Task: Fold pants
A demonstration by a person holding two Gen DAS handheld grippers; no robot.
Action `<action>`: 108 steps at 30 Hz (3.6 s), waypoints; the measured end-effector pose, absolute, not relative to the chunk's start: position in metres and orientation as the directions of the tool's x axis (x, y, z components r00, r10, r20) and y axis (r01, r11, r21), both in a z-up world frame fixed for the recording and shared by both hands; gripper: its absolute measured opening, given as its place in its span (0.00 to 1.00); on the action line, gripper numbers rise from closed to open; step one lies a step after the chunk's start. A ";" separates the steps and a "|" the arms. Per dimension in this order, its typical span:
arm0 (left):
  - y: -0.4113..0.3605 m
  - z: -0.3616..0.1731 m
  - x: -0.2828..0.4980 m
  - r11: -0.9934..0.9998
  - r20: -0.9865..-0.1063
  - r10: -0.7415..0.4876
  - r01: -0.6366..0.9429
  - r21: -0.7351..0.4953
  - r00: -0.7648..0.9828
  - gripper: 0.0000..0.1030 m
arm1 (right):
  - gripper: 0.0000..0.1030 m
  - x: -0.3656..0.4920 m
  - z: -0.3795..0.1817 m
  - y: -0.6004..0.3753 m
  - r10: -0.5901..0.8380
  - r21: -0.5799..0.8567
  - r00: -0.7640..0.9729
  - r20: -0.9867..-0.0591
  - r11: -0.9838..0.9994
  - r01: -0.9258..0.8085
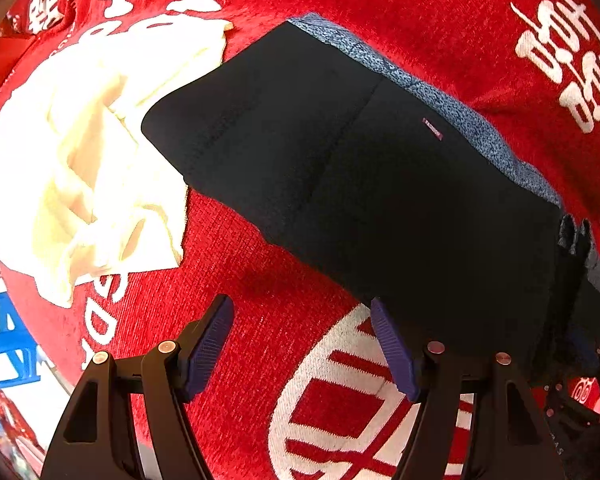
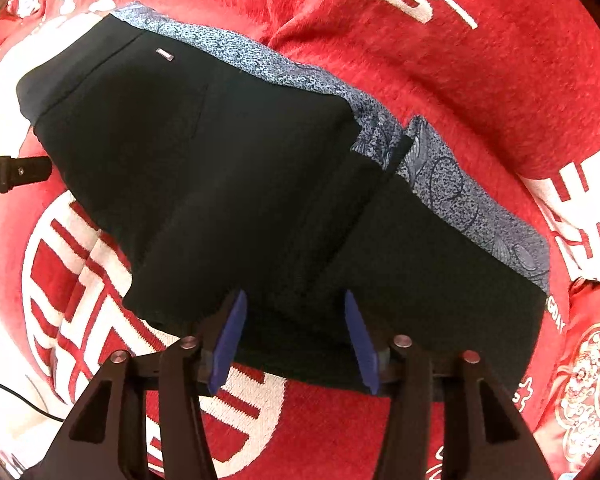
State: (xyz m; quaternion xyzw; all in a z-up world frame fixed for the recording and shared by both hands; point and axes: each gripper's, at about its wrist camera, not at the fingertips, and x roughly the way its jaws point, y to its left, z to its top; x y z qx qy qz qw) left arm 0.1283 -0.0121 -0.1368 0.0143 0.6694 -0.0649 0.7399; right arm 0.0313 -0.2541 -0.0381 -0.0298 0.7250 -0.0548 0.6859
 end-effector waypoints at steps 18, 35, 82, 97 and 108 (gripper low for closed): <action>0.028 -0.144 0.147 0.955 -0.949 -0.296 0.027 -0.295 0.111 0.86 | 0.59 0.050 -0.060 -0.246 0.082 0.077 -0.033 -0.996 0.988 0.132; 0.071 -0.163 0.181 0.828 -0.824 -0.540 -0.069 -0.557 0.175 0.86 | 0.66 0.050 -0.063 -0.238 0.067 0.064 -0.026 -0.997 0.992 0.104; -0.067 -0.120 0.139 0.840 -0.812 0.063 0.409 0.357 0.581 0.34 | 0.21 0.300 -0.073 -0.117 0.344 0.436 -0.481 -0.806 0.895 -0.090; -0.148 -0.027 0.061 0.781 -0.745 -0.167 0.548 0.299 0.646 0.34 | 0.16 0.237 0.021 -0.253 0.605 0.601 -0.088 -0.791 0.796 0.074; -0.262 0.017 -0.042 0.625 -0.735 -0.379 0.741 0.245 0.563 0.34 | 0.16 0.099 0.082 -0.408 0.652 0.704 0.266 -0.710 0.676 0.220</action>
